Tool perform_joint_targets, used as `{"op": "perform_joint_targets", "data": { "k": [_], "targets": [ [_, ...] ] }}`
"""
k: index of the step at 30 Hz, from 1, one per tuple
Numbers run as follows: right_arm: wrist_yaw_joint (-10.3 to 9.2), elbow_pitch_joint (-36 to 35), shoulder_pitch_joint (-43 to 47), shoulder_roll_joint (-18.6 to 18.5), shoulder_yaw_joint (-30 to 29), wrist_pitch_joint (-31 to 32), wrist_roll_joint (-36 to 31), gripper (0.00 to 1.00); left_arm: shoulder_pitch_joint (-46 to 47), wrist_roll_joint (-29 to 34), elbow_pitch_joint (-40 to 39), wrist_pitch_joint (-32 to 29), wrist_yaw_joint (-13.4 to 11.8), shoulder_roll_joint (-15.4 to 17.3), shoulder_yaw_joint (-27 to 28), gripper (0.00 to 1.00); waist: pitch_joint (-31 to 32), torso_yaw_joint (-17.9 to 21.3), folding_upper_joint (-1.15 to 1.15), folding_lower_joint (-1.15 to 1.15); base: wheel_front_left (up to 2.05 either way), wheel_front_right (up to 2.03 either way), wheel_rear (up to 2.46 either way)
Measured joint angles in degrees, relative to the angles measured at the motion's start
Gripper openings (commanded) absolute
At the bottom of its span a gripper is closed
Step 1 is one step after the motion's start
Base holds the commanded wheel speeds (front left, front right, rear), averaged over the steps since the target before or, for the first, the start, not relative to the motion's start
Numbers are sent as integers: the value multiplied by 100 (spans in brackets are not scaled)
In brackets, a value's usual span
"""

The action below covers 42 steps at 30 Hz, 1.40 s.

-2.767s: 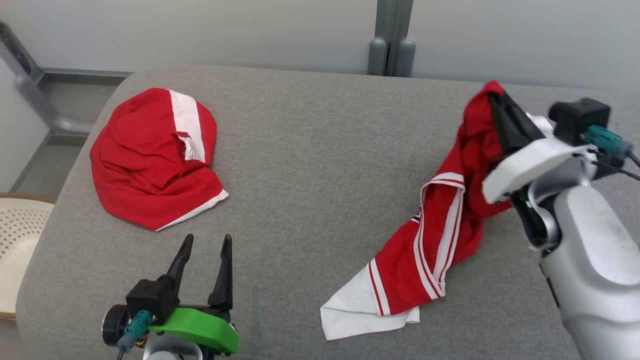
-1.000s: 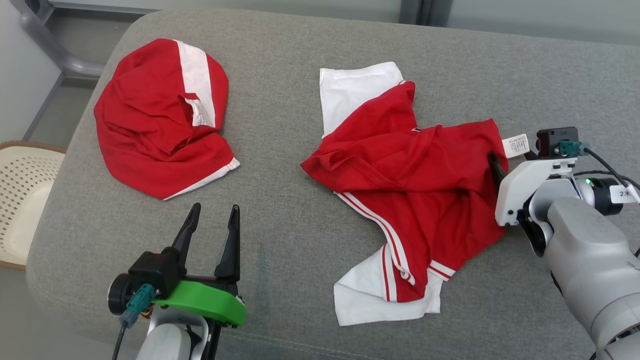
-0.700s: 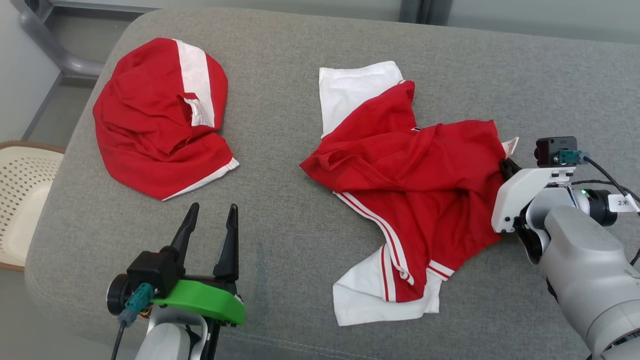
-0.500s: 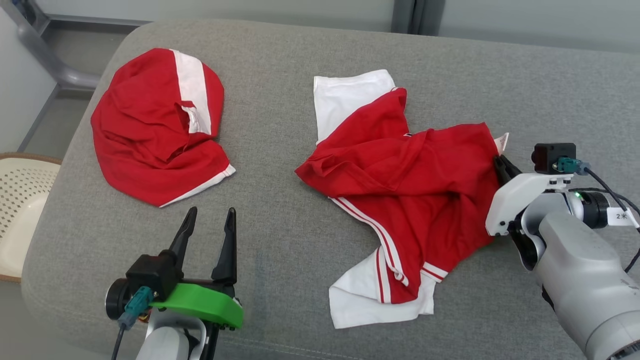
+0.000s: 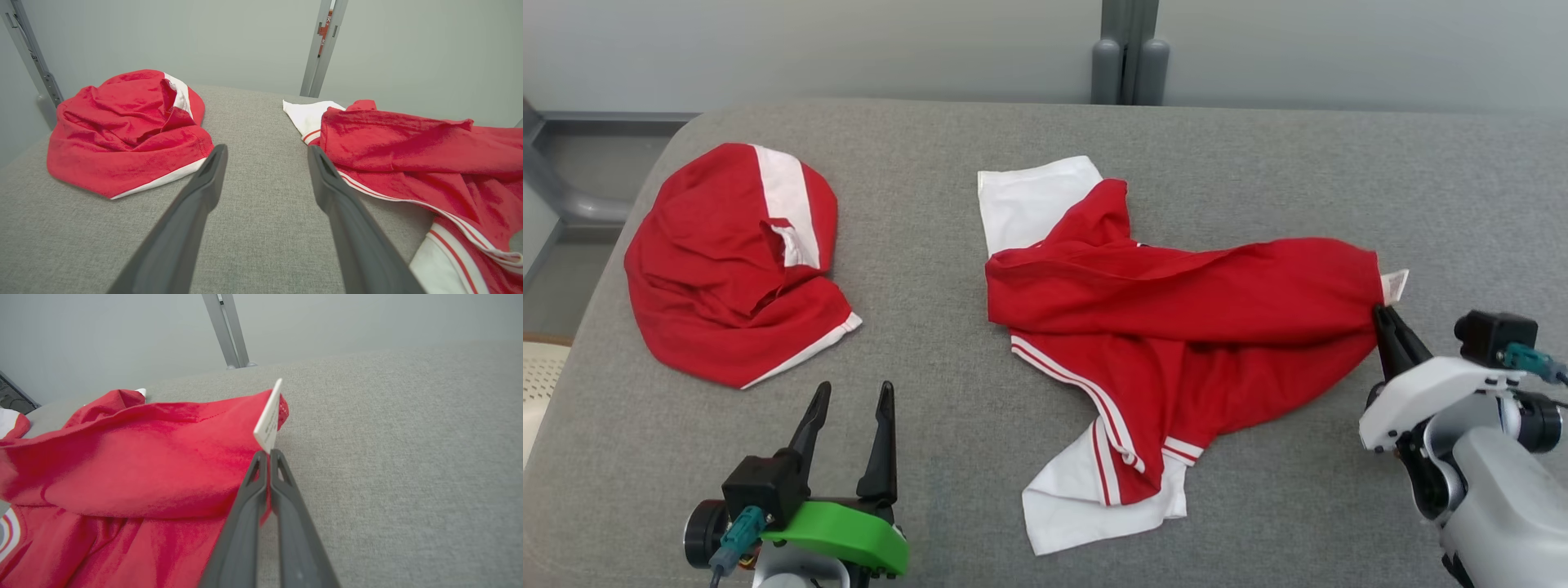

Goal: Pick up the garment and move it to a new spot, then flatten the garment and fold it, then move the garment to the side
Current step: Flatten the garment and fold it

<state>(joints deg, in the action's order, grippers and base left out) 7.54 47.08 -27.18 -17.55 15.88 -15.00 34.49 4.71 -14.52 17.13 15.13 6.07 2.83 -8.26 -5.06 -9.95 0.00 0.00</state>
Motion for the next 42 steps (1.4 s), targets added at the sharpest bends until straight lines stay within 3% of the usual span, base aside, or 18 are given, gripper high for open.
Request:
{"op": "perform_joint_targets", "data": {
  "k": [10, 13, 14, 15, 27, 34, 42],
  "targets": [
    [0, -1020, 1431, 79, -1143, 5, -212, 0, -125, 31, -3, 0, 21, -1, 13, 100, 274, 339, 0, 0, 0, 0, 0],
    [-4, -1347, 1695, 430, -1518, 252, 162, 0, -157, 48, -10, 0, 23, -1, 35, 100, 298, 417, 0, 0, 0, 0, 0],
    [-3, -1445, 1772, 464, -1519, 276, 67, 72, -157, 53, -11, 0, 31, -1, 41, 100, 300, 436, 0, 0, 0, 0, 0],
    [0, -1577, 1833, 476, -1560, 280, -58, 100, -160, 55, -9, 0, 31, 0, 56, 100, 300, 459, 0, 0, 0, 0, 0],
    [-4, -3214, 2055, 923, -2070, 226, -1266, 100, -166, 156, 9, 0, 79, -1, 147, 100, 395, 531, 0, 0, 0, 0, 0],
    [-4, -3986, 2297, 1110, -1685, 120, -1660, 100, -227, 187, -1, 0, 97, -1, 219, 100, 437, 561, 0, 0, 0, 0, 0],
    [-4, -4188, 2485, 1216, -1177, 25, -1849, 100, -227, 258, -25, 0, 100, -1, 272, 100, 392, 638, 0, 0, 0, 0, 0]
  ]
}}
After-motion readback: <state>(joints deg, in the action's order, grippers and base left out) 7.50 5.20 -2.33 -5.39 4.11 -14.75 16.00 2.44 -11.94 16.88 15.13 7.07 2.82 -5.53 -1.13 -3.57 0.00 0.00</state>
